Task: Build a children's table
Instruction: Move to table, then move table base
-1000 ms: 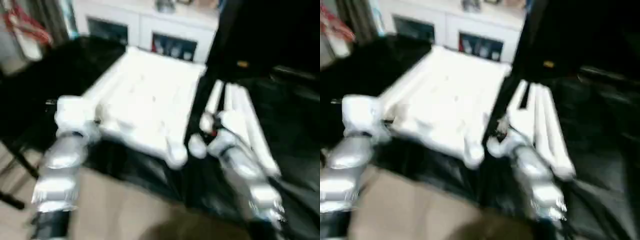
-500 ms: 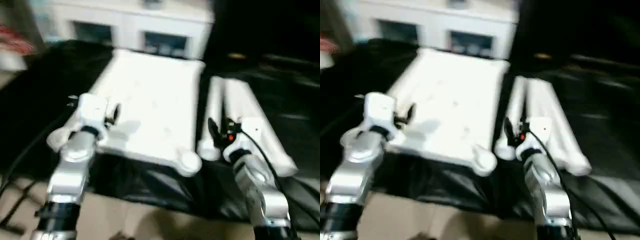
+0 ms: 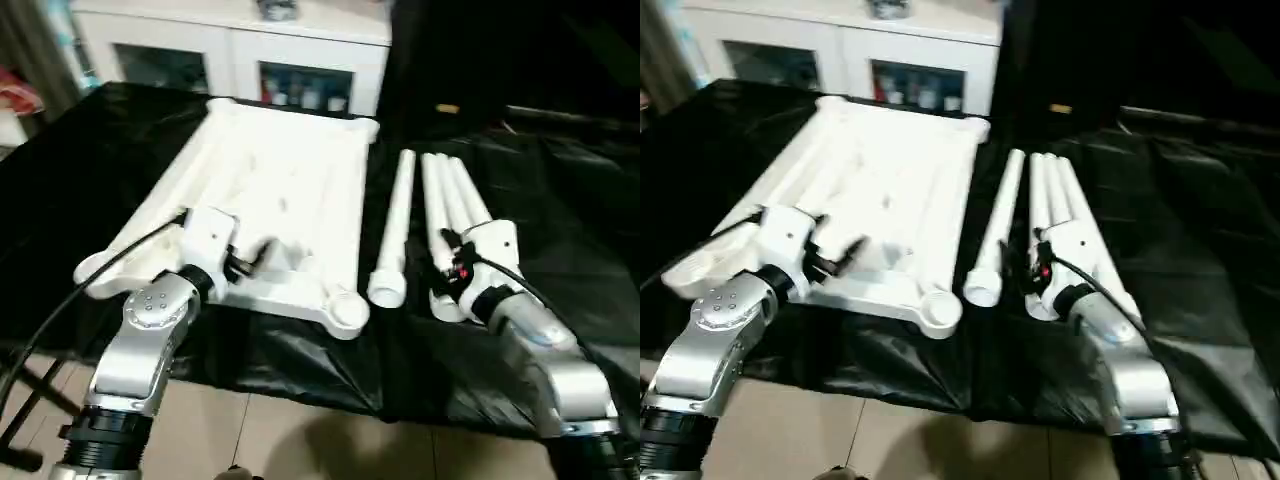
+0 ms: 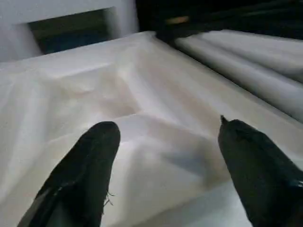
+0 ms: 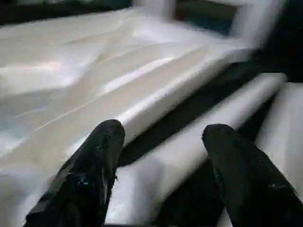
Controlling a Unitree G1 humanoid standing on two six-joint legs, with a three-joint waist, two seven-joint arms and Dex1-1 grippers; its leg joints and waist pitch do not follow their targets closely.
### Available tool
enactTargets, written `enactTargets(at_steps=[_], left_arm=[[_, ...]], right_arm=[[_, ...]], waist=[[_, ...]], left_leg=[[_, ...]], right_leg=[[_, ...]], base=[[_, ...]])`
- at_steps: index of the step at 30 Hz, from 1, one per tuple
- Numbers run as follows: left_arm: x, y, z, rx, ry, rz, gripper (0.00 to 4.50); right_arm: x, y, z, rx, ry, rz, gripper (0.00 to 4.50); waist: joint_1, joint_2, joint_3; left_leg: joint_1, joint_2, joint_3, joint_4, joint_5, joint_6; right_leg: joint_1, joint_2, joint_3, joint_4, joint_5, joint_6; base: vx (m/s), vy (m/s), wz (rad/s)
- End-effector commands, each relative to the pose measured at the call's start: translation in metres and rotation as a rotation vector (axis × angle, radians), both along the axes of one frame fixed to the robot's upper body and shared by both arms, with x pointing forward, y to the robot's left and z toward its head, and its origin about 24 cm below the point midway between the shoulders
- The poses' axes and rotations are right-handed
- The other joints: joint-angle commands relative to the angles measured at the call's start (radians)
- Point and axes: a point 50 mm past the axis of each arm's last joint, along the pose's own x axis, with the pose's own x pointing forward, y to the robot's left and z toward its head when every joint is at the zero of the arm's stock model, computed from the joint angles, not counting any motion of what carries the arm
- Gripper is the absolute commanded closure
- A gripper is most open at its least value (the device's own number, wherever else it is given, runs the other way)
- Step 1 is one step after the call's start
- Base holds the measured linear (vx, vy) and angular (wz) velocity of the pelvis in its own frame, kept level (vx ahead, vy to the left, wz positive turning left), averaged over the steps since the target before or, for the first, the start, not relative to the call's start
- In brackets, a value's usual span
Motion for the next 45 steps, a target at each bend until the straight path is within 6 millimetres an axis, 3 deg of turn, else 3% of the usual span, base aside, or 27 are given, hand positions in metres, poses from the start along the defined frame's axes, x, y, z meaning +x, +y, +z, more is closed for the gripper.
enactTargets(at_steps=[1,2,4,6,7,8,10,12,13,14,16,19,20,21,24,25,29,34,35,38,39,41,42,45], left_arm=[[-0.001,-0.007,0.003,0.002,0.037,-0.162,0.12],[-0.003,-0.01,0.002,0.023,0.063,-0.244,0.12],[-0.003,-0.01,0.002,0.023,0.063,-0.244,0.12],[-0.008,-0.022,-0.013,0.18,0.149,-0.47,0.12],[-0.009,-0.023,-0.015,0.203,0.162,-0.496,0.12],[-0.007,-0.024,-0.021,0.274,0.169,-0.53,0.12],[-0.003,-0.023,-0.025,0.322,0.166,-0.541,0.38],[0.004,-0.02,-0.03,0.413,0.173,-0.588,0.59],[0.005,-0.019,-0.031,0.427,0.178,-0.6,0.72],[0.006,-0.017,-0.032,0.446,0.187,-0.626,0.72],[0.006,-0.017,-0.032,0.453,0.191,-0.637,0.92],[0.011,-0.016,-0.029,0.436,0.203,-0.652,1.09],[0.018,-0.015,-0.024,0.42,0.208,-0.668,1.2],[0.018,-0.015,-0.024,0.42,0.208,-0.668,1.29],[0.024,-0.014,-0.021,0.42,0.224,-0.702,1.44],[0.026,-0.014,-0.02,0.422,0.226,-0.706,1.53],[0.035,-0.015,-0.02,0.456,0.223,-0.709,1.86],[0.04,-0.018,-0.019,0.462,0.233,-0.738,2.29],[0.041,-0.018,-0.019,0.464,0.241,-0.745,2.34],[0.044,-0.018,-0.019,0.5,0.263,-0.763,2.64],[0.044,-0.017,-0.021,0.52,0.273,-0.765,2.7],[0.045,-0.017,-0.022,0.521,0.282,-0.764,2.98],[0.045,-0.017,-0.023,0.521,0.285,-0.764,2.98],[0.045,-0.018,-0.022,0.518,0.289,-0.771,3.28]], right_arm=[[-0.002,-0.004,0.012,0.0,-0.005,0.107,1.41],[-0.004,-0.006,0.014,-0.02,-0.002,0.161,1.41],[-0.004,-0.006,0.014,-0.02,-0.002,0.161,1.41],[-0.011,-0.007,0.014,-0.066,0.054,0.308,1.41],[-0.012,-0.008,0.014,-0.07,0.064,0.323,1.41],[-0.013,-0.008,0.015,-0.079,0.075,0.346,1.41],[-0.013,-0.008,0.016,-0.074,0.08,0.349,1.41],[-0.014,-0.008,0.018,-0.057,0.079,0.352,1.41],[-0.015,-0.009,0.019,-0.054,0.079,0.353,1.41],[-0.015,-0.01,0.019,-0.052,0.078,0.353,1.41],[-0.016,-0.01,0.019,-0.052,0.078,0.353,1.41],[-0.02,-0.011,0.019,-0.043,0.093,0.361,1.41],[-0.028,-0.01,0.018,-0.035,0.122,0.4,1.41],[-0.028,-0.01,0.018,-0.035,0.122,0.4,1.41],[-0.034,-0.009,0.018,-0.041,0.144,0.442,1.41],[-0.034,-0.01,0.019,-0.05,0.143,0.438,1.41],[-0.032,-0.012,0.021,-0.065,0.14,0.434,1.41],[-0.032,-0.014,0.021,-0.09,0.151,0.44,1.41],[-0.032,-0.014,0.021,-0.097,0.153,0.44,1.41],[-0.032,-0.014,0.02,-0.107,0.156,0.44,1.41],[-0.032,-0.014,0.02,-0.107,0.158,0.44,1.41],[-0.032,-0.014,0.019,-0.111,0.16,0.438,1.41],[-0.032,-0.014,0.019,-0.112,0.161,0.437,1.41],[-0.033,-0.015,0.019,-0.112,0.162,0.433,1.41]], waist=[[0.003,0.007,-0.052],[0.006,-0.001,-0.053],[0.006,0.001,-0.053],[0.01,0.002,-0.054],[0.01,-0.001,-0.05],[0.012,0.006,-0.051],[0.01,0.0,-0.052],[0.014,0.021,-0.052],[0.013,0.012,-0.055],[0.015,0.03,-0.055],[0.01,0.02,-0.054],[0.011,0.03,-0.056],[0.014,0.04,-0.056],[0.016,0.038,-0.056],[0.021,0.035,-0.057],[0.022,0.04,-0.056],[0.022,0.039,-0.057],[0.023,0.04,-0.061],[0.024,0.046,-0.061],[0.026,0.043,-0.06],[0.026,0.049,-0.06],[0.026,0.045,-0.062],[0.026,0.05,-0.062],[0.027,0.049,-0.062]], left_leg=[[0.026,0.082,-0.042,-0.085,-0.157,0.022],[0.025,0.081,-0.041,-0.084,-0.123,0.037],[0.024,0.083,-0.04,-0.082,-0.103,0.043],[0.029,0.082,-0.04,-0.081,-0.11,0.052],[0.027,0.082,-0.038,-0.082,-0.117,0.055],[0.028,0.084,-0.04,-0.083,-0.124,0.047],[0.027,0.084,-0.04,-0.082,-0.136,0.039],[0.027,0.081,-0.045,-0.084,-0.149,0.029],[0.031,0.081,-0.043,-0.082,-0.158,0.023],[0.028,0.084,-0.049,-0.085,-0.156,0.013],[0.029,0.085,-0.045,-0.084,-0.169,0.008],[0.028,0.085,-0.043,-0.082,-0.163,0.011],[0.028,0.084,-0.044,-0.08,-0.159,0.012],[0.032,0.083,-0.041,-0.079,-0.172,0.015],[0.026,0.084,-0.044,-0.078,-0.159,0.025],[0.027,0.083,-0.044,-0.079,-0.159,0.027],[0.026,0.082,-0.043,-0.075,-0.158,0.027],[0.024,0.082,-0.043,-0.073,-0.127,0.044],[0.024,0.084,-0.044,-0.072,-0.129,0.044],[0.025,0.085,-0.045,-0.073,-0.14,0.042],[0.024,0.083,-0.044,-0.072,-0.139,0.042],[0.025,0.084,-0.045,-0.072,-0.133,0.045],[0.024,0.085,-0.045,-0.072,-0.132,0.045],[0.024,0.086,-0.045,-0.072,-0.136,0.047]], right_leg=[[0.039,-0.097,0.068,-0.086,-0.142,-0.144],[0.045,-0.1,0.067,-0.081,-0.085,-0.16],[0.047,-0.104,0.067,-0.075,-0.043,-0.179],[0.048,-0.104,0.066,-0.079,-0.06,-0.18],[0.048,-0.105,0.069,-0.082,-0.079,-0.174],[0.05,-0.111,0.07,-0.083,-0.097,-0.174],[0.05,-0.11,0.07,-0.086,-0.11,-0.169],[0.051,-0.11,0.068,-0.093,-0.121,-0.165],[0.051,-0.109,0.068,-0.092,-0.113,-0.164],[0.054,-0.114,0.068,-0.085,-0.098,-0.176],[0.053,-0.113,0.067,-0.087,-0.094,-0.185],[0.055,-0.114,0.067,-0.083,-0.059,-0.22],[0.055,-0.113,0.067,-0.082,-0.053,-0.221],[0.054,-0.109,0.068,-0.086,-0.049,-0.218],[0.061,-0.117,0.067,-0.081,-0.037,-0.231],[0.059,-0.116,0.066,-0.085,-0.051,-0.228],[0.06,-0.118,0.066,-0.089,-0.097,-0.218],[0.061,-0.117,0.065,-0.084,-0.047,-0.227],[0.061,-0.12,0.065,-0.082,-0.042,-0.231],[0.062,-0.12,0.064,-0.086,-0.062,-0.233],[0.061,-0.119,0.064,-0.086,-0.059,-0.232],[0.064,-0.12,0.064,-0.082,-0.036,-0.237],[0.064,-0.121,0.064,-0.081,-0.032,-0.24],[0.064,-0.122,0.063,-0.084,-0.039,-0.246]], base=[[0.0,0.0,0.0],[0.0,0.0,0.0],[0.0,0.0,0.0],[0.0,0.0,0.0],[0.0,0.0,0.0],[0.0,0.0,0.0],[0.0,0.0,0.0],[0.0,0.0,0.0],[0.0,0.0,0.0],[0.0,0.0,0.0],[0.0,0.0,0.0],[0.0,0.0,0.0],[0.0,0.0,0.0],[0.0,0.0,0.0],[0.0,0.0,0.0],[0.0,0.0,0.0],[0.0,0.0,0.0],[0.0,0.0,0.0],[0.0,0.0,0.0],[0.0,0.0,0.0],[0.0,0.0,0.0],[0.0,0.0,0.0],[0.0,0.0,0.0],[0.0,0.0,0.0]])
